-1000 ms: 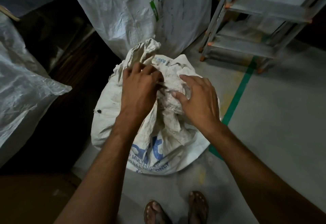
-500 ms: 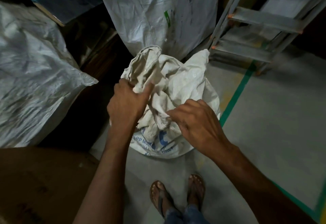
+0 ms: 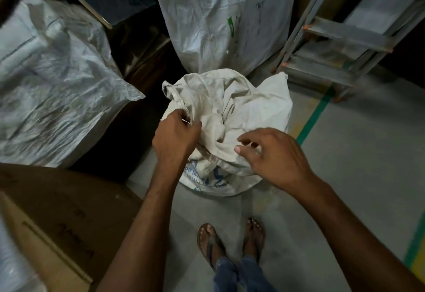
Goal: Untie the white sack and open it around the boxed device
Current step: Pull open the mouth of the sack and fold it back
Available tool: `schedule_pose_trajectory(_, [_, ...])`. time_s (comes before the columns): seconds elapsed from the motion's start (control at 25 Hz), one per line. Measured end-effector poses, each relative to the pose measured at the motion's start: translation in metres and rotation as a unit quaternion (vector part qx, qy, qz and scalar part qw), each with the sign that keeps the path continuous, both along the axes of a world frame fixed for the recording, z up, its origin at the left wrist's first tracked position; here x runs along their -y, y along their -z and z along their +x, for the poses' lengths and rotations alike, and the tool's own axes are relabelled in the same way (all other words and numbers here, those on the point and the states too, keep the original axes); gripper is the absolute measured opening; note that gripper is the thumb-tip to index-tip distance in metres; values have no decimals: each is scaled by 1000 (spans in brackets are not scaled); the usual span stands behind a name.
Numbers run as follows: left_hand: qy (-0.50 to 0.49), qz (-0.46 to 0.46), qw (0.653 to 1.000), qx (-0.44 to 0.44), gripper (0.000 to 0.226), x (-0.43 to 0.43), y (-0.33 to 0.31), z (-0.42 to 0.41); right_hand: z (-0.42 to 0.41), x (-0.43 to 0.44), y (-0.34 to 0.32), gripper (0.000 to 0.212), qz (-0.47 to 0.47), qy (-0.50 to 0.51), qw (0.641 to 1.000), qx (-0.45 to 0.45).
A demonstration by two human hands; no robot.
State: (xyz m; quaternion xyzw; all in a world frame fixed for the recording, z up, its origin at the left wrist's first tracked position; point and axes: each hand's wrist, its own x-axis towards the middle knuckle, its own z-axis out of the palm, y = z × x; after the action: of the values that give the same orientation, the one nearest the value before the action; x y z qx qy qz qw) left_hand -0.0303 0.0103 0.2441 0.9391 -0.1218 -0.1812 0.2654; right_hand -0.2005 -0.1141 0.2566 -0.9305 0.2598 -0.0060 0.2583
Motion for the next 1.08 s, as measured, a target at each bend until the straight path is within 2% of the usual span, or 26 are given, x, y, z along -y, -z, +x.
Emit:
schedule_pose_trajectory(0.2, [-67, -114, 981, -142, 17, -13, -4, -7, 22, -19, 0, 57, 34, -60, 995, -75])
schedule_pose_trajectory(0.24, [-83, -131, 974, -164, 17, -16, -4, -5, 24, -26, 3, 55, 22, -66, 994, -80])
schedule_pose_trajectory(0.32, [-106, -158, 963, -191, 17, -23, -5, -4, 25, -33, 10, 36, -15, -70, 996, -61])
schedule_pose_trajectory(0.36, [-106, -148, 967, -179, 27, -26, -5, -5, 24, -34, 10, 26, -28, -74, 995, -55])
schedule_pose_trajectory(0.44, [-85, -45, 990, -100, 71, -30, -6, -7, 20, -35, 6, 15, -34, -112, 992, -56])
schedule_pose_trajectory(0.48, [-76, 7, 995, -71, 90, -32, -6, -6, 18, -36, 3, 14, -27, -136, 989, -52])
schedule_pose_trajectory(0.52, [-73, 33, 994, -69, 99, -31, -7, -2, 15, -37, -2, 16, -15, -155, 987, -42])
schedule_pose_trajectory(0.56, [-75, 36, 993, -87, 98, -30, -7, 2, 12, -40, -7, 21, -5, -169, 985, -32])
schedule_pose_trajectory(0.64, [-56, 31, 991, -116, 72, -30, -11, 7, 7, -50, -21, 27, 11, -185, 982, -25])
schedule_pose_trajectory(0.72, [-74, -13, 992, -100, 45, -32, -23, 4, 1, -55, -36, 30, 28, -182, 983, -13])
schedule_pose_trajectory(0.8, [-114, -85, 987, -78, 32, -36, -43, -3, -6, -54, -52, 31, 35, -157, 987, 14])
schedule_pose_trajectory(0.92, [-131, -223, 963, -74, 24, -42, -83, -14, -14, -55, -82, 34, 26, -136, 990, 37])
schedule_pose_trajectory(1.0, [-122, -267, 955, -49, 23, -49, -110, -21, -18, -63, -103, 33, 40, -142, 988, 53])
schedule_pose_trajectory(1.08, [-154, -310, 938, -21, 25, -64, -141, -30, -24, -77, -127, 25, 70, -146, 983, 90])
